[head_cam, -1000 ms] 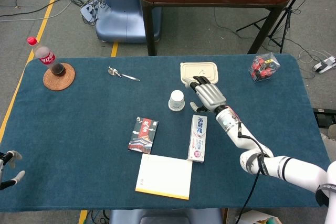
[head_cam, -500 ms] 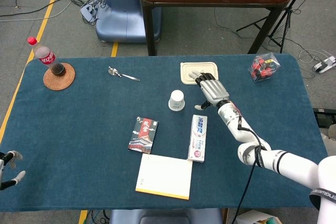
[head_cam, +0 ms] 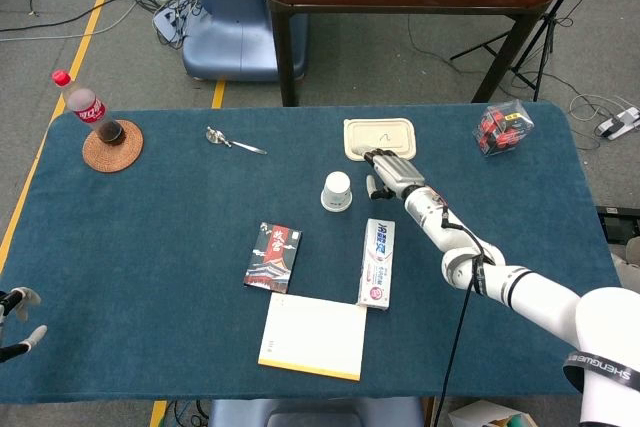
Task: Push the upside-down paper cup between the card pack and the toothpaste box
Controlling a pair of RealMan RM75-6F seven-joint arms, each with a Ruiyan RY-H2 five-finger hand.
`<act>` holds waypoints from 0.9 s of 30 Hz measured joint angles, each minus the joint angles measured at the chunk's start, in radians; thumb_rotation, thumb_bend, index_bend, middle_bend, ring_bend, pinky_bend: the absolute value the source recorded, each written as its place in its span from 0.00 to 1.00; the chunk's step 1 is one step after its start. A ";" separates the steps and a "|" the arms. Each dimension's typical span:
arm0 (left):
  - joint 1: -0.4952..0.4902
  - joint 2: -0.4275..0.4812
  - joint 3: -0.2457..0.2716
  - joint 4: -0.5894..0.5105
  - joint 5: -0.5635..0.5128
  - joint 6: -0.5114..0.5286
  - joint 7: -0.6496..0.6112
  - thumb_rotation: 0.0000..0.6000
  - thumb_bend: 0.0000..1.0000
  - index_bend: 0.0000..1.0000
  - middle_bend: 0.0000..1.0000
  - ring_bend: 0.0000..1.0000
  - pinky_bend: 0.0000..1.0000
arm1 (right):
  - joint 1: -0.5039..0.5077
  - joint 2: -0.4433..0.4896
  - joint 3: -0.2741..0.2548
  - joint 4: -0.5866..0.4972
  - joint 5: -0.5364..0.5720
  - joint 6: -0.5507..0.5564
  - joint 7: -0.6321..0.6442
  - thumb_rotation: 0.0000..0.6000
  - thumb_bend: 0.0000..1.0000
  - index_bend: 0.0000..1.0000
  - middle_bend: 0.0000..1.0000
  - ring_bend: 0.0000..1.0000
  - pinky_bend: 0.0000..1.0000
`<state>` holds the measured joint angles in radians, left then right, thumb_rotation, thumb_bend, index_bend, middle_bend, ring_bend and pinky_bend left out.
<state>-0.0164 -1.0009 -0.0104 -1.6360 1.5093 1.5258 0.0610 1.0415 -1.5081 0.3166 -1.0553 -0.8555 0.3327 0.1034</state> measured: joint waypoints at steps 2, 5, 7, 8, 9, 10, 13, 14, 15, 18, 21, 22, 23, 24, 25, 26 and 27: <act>0.000 0.001 0.000 0.000 0.000 0.001 -0.001 1.00 0.21 0.48 0.58 0.45 0.60 | 0.006 -0.003 0.002 0.019 -0.004 -0.024 0.020 1.00 1.00 0.00 0.06 0.00 0.00; 0.000 0.001 0.000 0.000 -0.001 -0.002 0.000 1.00 0.21 0.48 0.58 0.45 0.60 | 0.014 -0.014 0.001 0.047 -0.018 -0.050 0.040 1.00 1.00 0.00 0.07 0.00 0.00; 0.000 0.001 0.000 -0.001 -0.001 -0.002 -0.001 1.00 0.21 0.48 0.58 0.45 0.60 | 0.019 -0.025 -0.001 0.065 -0.027 -0.063 0.051 1.00 1.00 0.00 0.08 0.00 0.00; 0.000 0.001 0.000 -0.001 -0.001 -0.001 -0.002 1.00 0.21 0.48 0.58 0.45 0.60 | 0.020 -0.031 0.000 0.072 -0.031 -0.066 0.058 1.00 1.00 0.00 0.10 0.01 0.01; 0.000 0.002 -0.001 -0.001 -0.001 0.000 -0.003 1.00 0.21 0.48 0.58 0.45 0.60 | 0.020 -0.039 0.001 0.081 -0.039 -0.068 0.067 1.00 1.00 0.00 0.11 0.02 0.01; 0.001 0.002 -0.001 -0.001 -0.001 0.001 -0.004 1.00 0.21 0.48 0.58 0.45 0.60 | 0.020 -0.044 0.003 0.086 -0.045 -0.070 0.075 1.00 1.00 0.00 0.11 0.02 0.02; 0.001 0.003 -0.001 -0.001 -0.003 0.000 -0.005 1.00 0.21 0.48 0.58 0.45 0.60 | 0.019 -0.056 0.010 0.097 -0.069 -0.076 0.097 1.00 1.00 0.00 0.12 0.03 0.02; 0.001 0.003 -0.001 -0.001 -0.002 0.000 -0.006 1.00 0.21 0.48 0.58 0.45 0.60 | 0.018 -0.060 0.013 0.099 -0.077 -0.076 0.103 1.00 1.00 0.00 0.12 0.03 0.02; 0.001 0.003 -0.001 -0.001 -0.002 0.001 -0.006 1.00 0.21 0.48 0.58 0.45 0.60 | 0.015 -0.064 0.017 0.102 -0.089 -0.076 0.112 1.00 1.00 0.00 0.12 0.03 0.02; 0.002 0.004 -0.001 -0.002 0.000 0.004 -0.007 1.00 0.21 0.48 0.58 0.45 0.60 | 0.009 -0.076 0.027 0.111 -0.121 -0.076 0.135 1.00 1.00 0.00 0.12 0.03 0.03; 0.003 0.005 -0.001 -0.003 0.000 0.004 -0.007 1.00 0.21 0.48 0.58 0.45 0.60 | 0.004 -0.091 0.038 0.123 -0.152 -0.077 0.159 1.00 1.00 0.00 0.12 0.03 0.03; 0.003 0.005 -0.001 -0.004 0.000 0.005 -0.006 1.00 0.21 0.48 0.58 0.45 0.60 | 0.004 -0.096 0.042 0.127 -0.160 -0.078 0.167 1.00 1.00 0.00 0.12 0.03 0.03; 0.003 0.005 -0.001 -0.004 0.000 0.005 -0.006 1.00 0.21 0.48 0.58 0.45 0.60 | 0.003 -0.100 0.046 0.130 -0.168 -0.079 0.176 1.00 1.00 0.00 0.12 0.03 0.03; 0.003 0.006 -0.001 -0.005 0.000 0.006 -0.006 1.00 0.21 0.48 0.58 0.45 0.60 | 0.002 -0.107 0.051 0.136 -0.178 -0.082 0.189 1.00 1.00 0.00 0.12 0.03 0.03; 0.004 0.006 -0.001 -0.005 0.001 0.007 -0.006 1.00 0.21 0.48 0.58 0.45 0.60 | 0.002 -0.112 0.055 0.141 -0.187 -0.084 0.198 1.00 1.00 0.00 0.12 0.03 0.03; 0.004 0.006 -0.001 -0.006 0.001 0.008 -0.007 1.00 0.21 0.48 0.58 0.45 0.60 | 0.001 -0.118 0.058 0.147 -0.196 -0.088 0.207 1.00 1.00 0.00 0.12 0.03 0.03; 0.004 0.007 -0.001 -0.006 0.003 0.009 -0.007 1.00 0.21 0.48 0.58 0.45 0.60 | 0.002 -0.125 0.061 0.155 -0.208 -0.093 0.218 1.00 1.00 0.00 0.12 0.03 0.03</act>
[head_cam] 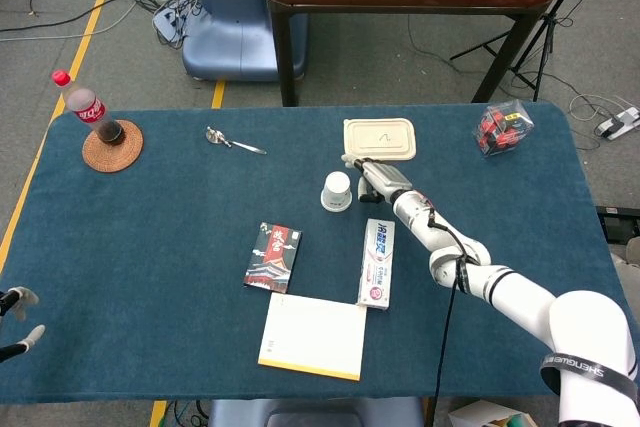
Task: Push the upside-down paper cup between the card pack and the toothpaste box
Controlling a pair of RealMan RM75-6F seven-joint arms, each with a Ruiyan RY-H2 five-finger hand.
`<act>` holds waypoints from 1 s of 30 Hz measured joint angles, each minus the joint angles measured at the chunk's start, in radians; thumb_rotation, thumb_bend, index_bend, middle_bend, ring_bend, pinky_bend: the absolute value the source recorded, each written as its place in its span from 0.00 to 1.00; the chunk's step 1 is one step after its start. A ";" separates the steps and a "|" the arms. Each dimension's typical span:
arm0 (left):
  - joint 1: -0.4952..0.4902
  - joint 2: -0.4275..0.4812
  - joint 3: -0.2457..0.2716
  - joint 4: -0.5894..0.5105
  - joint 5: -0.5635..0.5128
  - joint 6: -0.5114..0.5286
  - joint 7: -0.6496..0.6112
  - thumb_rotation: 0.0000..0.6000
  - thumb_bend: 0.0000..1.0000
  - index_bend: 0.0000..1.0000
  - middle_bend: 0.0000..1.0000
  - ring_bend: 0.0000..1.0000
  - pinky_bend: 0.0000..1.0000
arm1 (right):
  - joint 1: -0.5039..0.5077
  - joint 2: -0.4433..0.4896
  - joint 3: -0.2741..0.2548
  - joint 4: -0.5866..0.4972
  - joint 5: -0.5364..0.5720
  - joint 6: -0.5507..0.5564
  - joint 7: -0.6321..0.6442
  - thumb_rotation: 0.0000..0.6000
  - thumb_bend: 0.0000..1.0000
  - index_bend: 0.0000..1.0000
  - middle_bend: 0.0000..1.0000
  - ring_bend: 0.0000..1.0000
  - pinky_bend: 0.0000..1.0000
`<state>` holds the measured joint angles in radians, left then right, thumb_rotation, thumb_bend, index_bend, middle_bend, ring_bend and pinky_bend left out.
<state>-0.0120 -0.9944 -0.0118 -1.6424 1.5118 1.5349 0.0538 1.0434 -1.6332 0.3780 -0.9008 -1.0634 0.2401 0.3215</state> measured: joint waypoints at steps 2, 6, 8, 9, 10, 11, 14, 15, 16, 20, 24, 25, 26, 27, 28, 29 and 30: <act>0.001 0.001 0.000 0.000 0.001 0.001 -0.001 1.00 0.21 0.48 0.58 0.45 0.60 | 0.001 -0.010 0.004 0.011 -0.018 -0.007 0.013 1.00 1.00 0.00 0.12 0.03 0.03; 0.000 0.001 0.000 0.002 0.001 0.000 -0.002 1.00 0.21 0.48 0.58 0.45 0.60 | 0.003 -0.021 0.011 0.019 -0.056 -0.018 0.039 1.00 1.00 0.00 0.13 0.04 0.03; 0.000 0.001 0.001 0.002 0.001 0.000 -0.001 1.00 0.21 0.48 0.58 0.45 0.60 | 0.001 -0.020 0.016 0.015 -0.069 -0.020 0.052 1.00 1.00 0.00 0.14 0.04 0.04; 0.001 0.001 0.001 0.002 0.001 0.000 0.000 1.00 0.21 0.48 0.58 0.45 0.60 | 0.000 -0.017 0.018 0.011 -0.076 -0.022 0.061 1.00 1.00 0.00 0.14 0.05 0.04; 0.001 0.001 0.001 0.002 0.002 0.000 0.000 1.00 0.21 0.48 0.58 0.45 0.60 | -0.002 -0.014 0.020 0.007 -0.082 -0.023 0.067 1.00 1.00 0.00 0.15 0.05 0.04; 0.001 0.000 0.001 0.002 0.002 0.000 0.001 1.00 0.21 0.48 0.58 0.45 0.60 | -0.003 -0.011 0.022 0.005 -0.087 -0.026 0.073 1.00 1.00 0.00 0.15 0.06 0.04; 0.000 -0.001 0.001 0.001 0.002 -0.002 0.006 1.00 0.21 0.48 0.58 0.45 0.60 | -0.007 -0.002 0.025 0.000 -0.099 -0.035 0.091 1.00 1.00 0.00 0.16 0.07 0.05; -0.001 -0.001 0.001 0.001 0.002 -0.003 0.008 1.00 0.21 0.48 0.58 0.45 0.60 | -0.009 0.000 0.025 -0.001 -0.103 -0.040 0.098 1.00 1.00 0.00 0.16 0.07 0.05; -0.001 -0.002 0.002 0.001 0.002 -0.004 0.009 1.00 0.21 0.48 0.58 0.45 0.60 | -0.009 0.002 0.026 -0.001 -0.105 -0.044 0.104 1.00 1.00 0.00 0.16 0.07 0.05; -0.001 -0.003 0.001 0.001 0.001 -0.004 0.011 1.00 0.21 0.48 0.58 0.45 0.60 | -0.012 0.005 0.027 0.003 -0.120 -0.061 0.123 1.00 1.00 0.00 0.17 0.07 0.05; -0.001 -0.003 0.001 0.002 0.001 -0.005 0.011 1.00 0.21 0.48 0.58 0.45 0.60 | -0.012 0.006 0.029 0.007 -0.133 -0.075 0.138 1.00 1.00 0.00 0.17 0.07 0.05; -0.001 -0.003 0.001 0.002 0.001 -0.005 0.011 1.00 0.21 0.48 0.58 0.45 0.60 | -0.013 0.006 0.030 0.006 -0.136 -0.078 0.141 1.00 1.00 0.00 0.17 0.08 0.05; -0.001 -0.003 0.001 0.002 0.001 -0.005 0.011 1.00 0.21 0.48 0.58 0.45 0.60 | -0.013 0.007 0.031 0.005 -0.140 -0.079 0.144 1.00 1.00 0.00 0.17 0.08 0.05; -0.001 -0.003 0.001 0.002 0.001 -0.004 0.010 1.00 0.21 0.48 0.58 0.45 0.60 | -0.014 0.007 0.033 0.004 -0.144 -0.080 0.148 1.00 1.00 0.00 0.17 0.08 0.05; -0.001 -0.003 0.001 0.002 0.001 -0.003 0.010 1.00 0.21 0.48 0.58 0.45 0.60 | -0.014 0.007 0.035 0.004 -0.147 -0.080 0.151 1.00 1.00 0.00 0.17 0.08 0.05; -0.001 -0.003 0.001 0.002 0.002 -0.003 0.010 1.00 0.21 0.48 0.58 0.45 0.60 | -0.015 0.006 0.036 0.004 -0.150 -0.079 0.153 1.00 1.00 0.00 0.17 0.08 0.05; -0.001 -0.002 0.001 0.002 0.002 -0.002 0.009 1.00 0.21 0.48 0.58 0.45 0.60 | -0.016 0.005 0.037 0.005 -0.154 -0.075 0.155 1.00 1.00 0.00 0.17 0.08 0.05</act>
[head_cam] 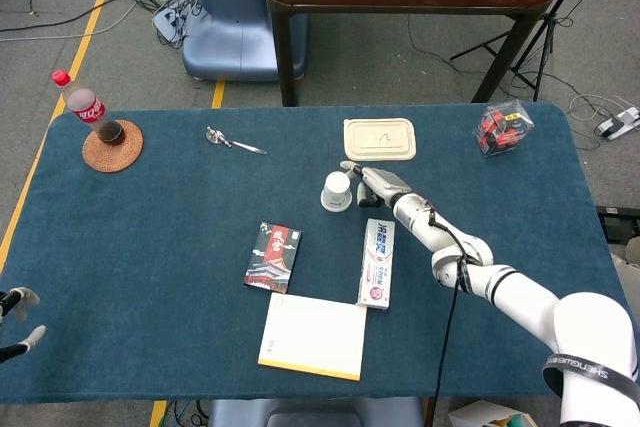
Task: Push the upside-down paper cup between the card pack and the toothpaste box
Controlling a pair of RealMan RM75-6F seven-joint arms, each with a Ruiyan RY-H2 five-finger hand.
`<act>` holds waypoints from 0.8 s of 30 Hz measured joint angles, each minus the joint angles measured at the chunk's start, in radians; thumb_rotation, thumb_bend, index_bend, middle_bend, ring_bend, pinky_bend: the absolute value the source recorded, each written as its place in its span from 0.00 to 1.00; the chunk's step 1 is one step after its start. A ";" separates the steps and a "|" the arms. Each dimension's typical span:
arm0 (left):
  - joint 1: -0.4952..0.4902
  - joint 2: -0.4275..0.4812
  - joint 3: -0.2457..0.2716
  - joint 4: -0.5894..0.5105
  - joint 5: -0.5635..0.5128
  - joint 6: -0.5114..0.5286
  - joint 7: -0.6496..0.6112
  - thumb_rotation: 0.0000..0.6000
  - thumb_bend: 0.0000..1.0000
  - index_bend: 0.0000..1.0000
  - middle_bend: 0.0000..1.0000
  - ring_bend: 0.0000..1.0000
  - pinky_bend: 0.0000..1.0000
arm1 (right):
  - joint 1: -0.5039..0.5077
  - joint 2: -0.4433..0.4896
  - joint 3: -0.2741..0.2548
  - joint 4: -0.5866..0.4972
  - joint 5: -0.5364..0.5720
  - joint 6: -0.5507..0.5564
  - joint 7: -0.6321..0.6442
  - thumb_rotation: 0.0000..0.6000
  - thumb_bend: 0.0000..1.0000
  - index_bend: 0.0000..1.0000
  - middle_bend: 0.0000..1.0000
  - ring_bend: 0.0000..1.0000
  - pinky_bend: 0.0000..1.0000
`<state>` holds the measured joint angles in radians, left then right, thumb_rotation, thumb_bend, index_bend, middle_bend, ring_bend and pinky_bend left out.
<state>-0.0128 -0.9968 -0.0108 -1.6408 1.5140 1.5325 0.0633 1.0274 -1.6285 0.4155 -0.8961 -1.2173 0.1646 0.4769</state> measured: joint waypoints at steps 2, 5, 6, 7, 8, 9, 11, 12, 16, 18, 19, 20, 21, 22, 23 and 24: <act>0.000 0.000 0.000 0.000 0.000 0.000 0.001 1.00 0.21 0.48 0.58 0.45 0.60 | -0.001 -0.004 0.002 0.002 -0.007 0.007 0.005 1.00 1.00 0.00 0.17 0.08 0.05; 0.000 -0.001 0.000 0.001 -0.001 -0.002 0.002 1.00 0.21 0.48 0.58 0.45 0.60 | -0.003 -0.007 0.004 0.002 -0.017 0.009 0.019 1.00 1.00 0.00 0.17 0.08 0.05; -0.001 -0.001 0.000 0.001 -0.001 -0.003 0.002 1.00 0.21 0.48 0.58 0.45 0.60 | -0.004 -0.007 0.006 0.000 -0.021 0.007 0.026 1.00 1.00 0.00 0.17 0.08 0.05; -0.001 -0.001 0.001 0.002 -0.001 -0.003 0.002 1.00 0.21 0.48 0.58 0.45 0.60 | -0.005 -0.006 0.007 -0.002 -0.024 0.004 0.032 1.00 1.00 0.00 0.17 0.08 0.05; -0.001 -0.001 0.001 0.002 -0.001 -0.004 0.002 1.00 0.21 0.48 0.58 0.45 0.60 | -0.006 -0.006 0.008 -0.004 -0.028 0.001 0.037 1.00 1.00 0.00 0.17 0.08 0.05; -0.001 -0.001 0.000 0.001 -0.002 -0.003 0.003 1.00 0.21 0.48 0.58 0.45 0.60 | -0.007 -0.005 0.009 -0.005 -0.033 -0.002 0.044 1.00 1.00 0.00 0.17 0.08 0.05; -0.001 -0.001 0.000 0.000 -0.002 -0.002 0.003 1.00 0.21 0.48 0.58 0.45 0.60 | -0.009 -0.004 0.012 -0.007 -0.039 -0.005 0.053 1.00 1.00 0.00 0.17 0.08 0.05; 0.000 -0.001 0.000 0.000 -0.001 -0.002 0.002 1.00 0.21 0.48 0.58 0.45 0.60 | -0.010 -0.003 0.014 -0.008 -0.043 -0.009 0.060 1.00 1.00 0.00 0.17 0.08 0.05; -0.001 -0.001 0.001 0.000 -0.001 -0.005 0.004 1.00 0.21 0.48 0.58 0.45 0.60 | -0.014 0.006 0.021 -0.019 -0.056 -0.016 0.078 1.00 1.00 0.00 0.17 0.08 0.06; -0.002 -0.002 0.001 0.001 -0.001 -0.005 0.004 1.00 0.21 0.48 0.58 0.45 0.60 | -0.017 0.010 0.024 -0.025 -0.063 -0.020 0.087 1.00 1.00 0.00 0.17 0.08 0.06; -0.002 -0.002 0.001 0.000 -0.001 -0.005 0.004 1.00 0.21 0.48 0.58 0.45 0.60 | -0.017 0.012 0.025 -0.028 -0.065 -0.021 0.090 1.00 1.00 0.00 0.18 0.08 0.07; -0.001 -0.002 0.001 0.000 -0.001 -0.004 0.004 1.00 0.21 0.48 0.58 0.45 0.60 | -0.018 0.014 0.026 -0.031 -0.068 -0.023 0.094 1.00 1.00 0.00 0.18 0.08 0.07; -0.001 -0.002 0.001 0.000 -0.001 -0.004 0.004 1.00 0.21 0.48 0.58 0.45 0.60 | -0.019 0.015 0.027 -0.034 -0.071 -0.026 0.098 1.00 1.00 0.00 0.18 0.09 0.07; -0.001 -0.002 0.001 0.000 -0.001 -0.004 0.004 1.00 0.21 0.48 0.58 0.45 0.60 | -0.020 0.016 0.028 -0.035 -0.074 -0.029 0.101 1.00 1.00 0.00 0.18 0.09 0.07; -0.001 -0.001 0.001 0.000 -0.001 -0.004 0.004 1.00 0.21 0.48 0.58 0.45 0.60 | -0.020 0.016 0.028 -0.036 -0.076 -0.031 0.103 1.00 1.00 0.00 0.18 0.09 0.07; -0.001 -0.001 0.001 0.000 -0.001 -0.004 0.004 1.00 0.21 0.48 0.58 0.45 0.60 | -0.021 0.017 0.028 -0.037 -0.080 -0.034 0.105 1.00 1.00 0.00 0.19 0.09 0.07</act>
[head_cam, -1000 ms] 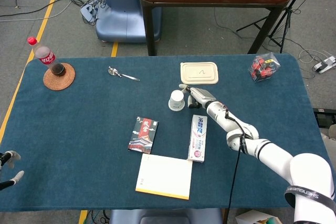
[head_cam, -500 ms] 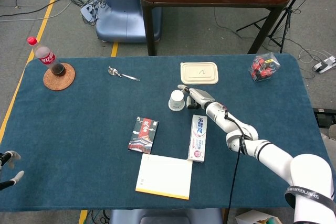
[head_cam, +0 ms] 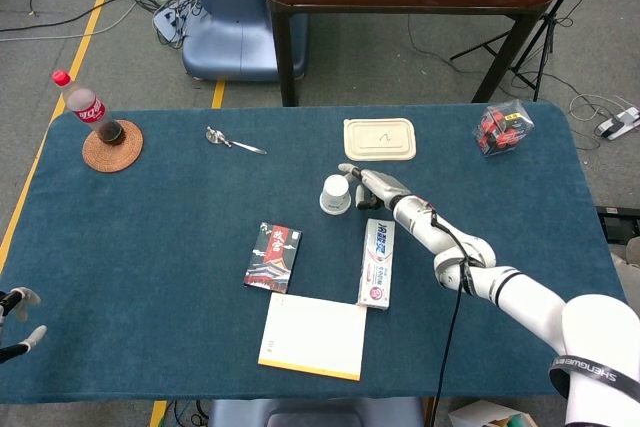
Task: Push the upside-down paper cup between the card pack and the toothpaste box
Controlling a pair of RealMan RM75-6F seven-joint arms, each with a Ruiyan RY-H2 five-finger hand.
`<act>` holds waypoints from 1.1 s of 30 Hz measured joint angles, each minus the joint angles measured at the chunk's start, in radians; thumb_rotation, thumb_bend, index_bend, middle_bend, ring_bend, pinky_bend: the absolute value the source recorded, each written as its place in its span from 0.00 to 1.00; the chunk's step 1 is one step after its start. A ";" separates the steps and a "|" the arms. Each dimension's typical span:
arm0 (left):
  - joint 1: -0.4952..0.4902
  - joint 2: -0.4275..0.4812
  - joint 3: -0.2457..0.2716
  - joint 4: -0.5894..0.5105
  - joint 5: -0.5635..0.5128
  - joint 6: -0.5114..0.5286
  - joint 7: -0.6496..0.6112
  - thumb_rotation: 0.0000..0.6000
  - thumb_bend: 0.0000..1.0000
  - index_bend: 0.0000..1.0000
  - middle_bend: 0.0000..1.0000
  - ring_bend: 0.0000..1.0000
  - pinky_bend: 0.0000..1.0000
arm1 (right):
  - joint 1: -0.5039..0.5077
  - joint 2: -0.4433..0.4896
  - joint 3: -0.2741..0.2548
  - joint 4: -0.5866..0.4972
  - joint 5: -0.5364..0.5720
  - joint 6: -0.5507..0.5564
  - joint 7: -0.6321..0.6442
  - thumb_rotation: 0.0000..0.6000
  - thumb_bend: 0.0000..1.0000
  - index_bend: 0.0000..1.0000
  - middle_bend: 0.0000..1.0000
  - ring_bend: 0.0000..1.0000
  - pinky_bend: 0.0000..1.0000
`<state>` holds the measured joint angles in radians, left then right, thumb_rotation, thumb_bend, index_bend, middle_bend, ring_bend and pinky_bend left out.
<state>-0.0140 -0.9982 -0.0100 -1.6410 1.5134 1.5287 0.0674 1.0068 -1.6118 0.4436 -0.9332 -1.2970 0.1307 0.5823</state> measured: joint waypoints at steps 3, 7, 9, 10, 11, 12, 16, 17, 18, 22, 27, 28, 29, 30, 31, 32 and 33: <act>0.000 0.000 0.000 0.000 -0.001 -0.001 0.000 1.00 0.21 0.48 0.58 0.45 0.60 | -0.001 0.000 0.001 -0.002 -0.006 -0.007 0.006 1.00 1.00 0.00 0.19 0.09 0.08; 0.000 0.000 0.000 0.001 -0.002 -0.002 -0.001 1.00 0.21 0.48 0.58 0.45 0.60 | -0.003 0.000 0.002 -0.004 -0.014 -0.012 0.012 1.00 1.00 0.00 0.20 0.10 0.08; -0.001 0.000 0.000 0.001 -0.002 -0.002 0.000 1.00 0.21 0.48 0.58 0.45 0.60 | -0.004 0.000 0.005 -0.006 -0.017 -0.014 0.015 1.00 1.00 0.00 0.20 0.10 0.09; -0.001 0.000 0.000 0.000 -0.002 -0.002 0.001 1.00 0.21 0.48 0.58 0.45 0.60 | -0.005 0.000 0.005 -0.007 -0.019 -0.015 0.016 1.00 1.00 0.00 0.20 0.10 0.09; -0.001 0.000 0.000 0.000 -0.002 -0.002 0.001 1.00 0.21 0.48 0.58 0.45 0.60 | -0.006 0.001 0.006 -0.009 -0.020 -0.017 0.017 1.00 1.00 0.00 0.20 0.10 0.09; -0.001 0.000 0.000 0.000 -0.002 -0.002 0.001 1.00 0.21 0.48 0.58 0.45 0.60 | -0.007 0.001 0.006 -0.010 -0.023 -0.018 0.019 1.00 1.00 0.00 0.21 0.11 0.09; 0.000 0.000 0.000 -0.001 -0.001 -0.001 0.001 1.00 0.21 0.48 0.58 0.45 0.60 | -0.010 0.000 0.007 -0.005 -0.030 -0.009 0.019 1.00 1.00 0.00 0.21 0.11 0.09; 0.000 0.000 0.000 -0.001 -0.001 -0.001 0.001 1.00 0.21 0.48 0.58 0.45 0.60 | -0.010 -0.002 0.008 -0.002 -0.031 -0.003 0.019 1.00 1.00 0.00 0.21 0.11 0.09; 0.000 0.000 0.000 -0.001 -0.002 -0.002 0.001 1.00 0.21 0.48 0.58 0.45 0.60 | -0.011 -0.006 0.008 0.003 -0.033 0.008 0.020 1.00 1.00 0.00 0.20 0.11 0.09; -0.001 -0.001 0.000 -0.001 -0.001 -0.003 0.002 1.00 0.21 0.48 0.58 0.45 0.60 | -0.013 -0.020 0.013 0.010 -0.038 0.044 0.042 1.00 1.00 0.00 0.18 0.11 0.09; 0.000 0.000 0.000 -0.001 -0.001 0.000 0.001 1.00 0.21 0.48 0.58 0.45 0.60 | -0.007 -0.036 0.004 0.010 -0.065 0.071 0.084 1.00 1.00 0.00 0.17 0.11 0.09; 0.000 0.000 0.000 -0.001 0.000 0.000 0.001 1.00 0.21 0.48 0.58 0.45 0.60 | -0.004 -0.038 0.000 0.010 -0.070 0.072 0.091 1.00 1.00 0.00 0.17 0.11 0.09; 0.000 0.001 0.000 -0.001 0.000 0.001 0.000 1.00 0.21 0.48 0.58 0.45 0.60 | -0.002 -0.040 -0.004 0.011 -0.075 0.073 0.097 1.00 1.00 0.00 0.17 0.11 0.09; 0.001 0.001 0.000 -0.001 0.000 0.001 -0.001 1.00 0.21 0.48 0.58 0.45 0.60 | 0.002 -0.041 -0.010 0.013 -0.080 0.073 0.106 1.00 1.00 0.00 0.17 0.11 0.09; 0.001 0.001 0.000 -0.001 0.000 0.001 -0.001 1.00 0.21 0.48 0.58 0.45 0.60 | 0.005 -0.041 -0.014 0.014 -0.083 0.072 0.112 1.00 1.00 0.00 0.17 0.11 0.09; 0.001 0.001 0.000 -0.001 0.000 0.001 -0.002 1.00 0.21 0.48 0.58 0.45 0.60 | 0.007 -0.042 -0.017 0.015 -0.086 0.071 0.119 1.00 1.00 0.00 0.17 0.11 0.09; 0.001 0.001 0.000 -0.001 -0.001 0.001 -0.002 1.00 0.21 0.48 0.58 0.45 0.60 | 0.010 -0.041 -0.022 0.015 -0.089 0.069 0.130 1.00 1.00 0.00 0.17 0.11 0.09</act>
<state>-0.0132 -0.9967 -0.0098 -1.6420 1.5127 1.5295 0.0657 1.0164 -1.6530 0.4212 -0.9182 -1.3863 0.2002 0.7120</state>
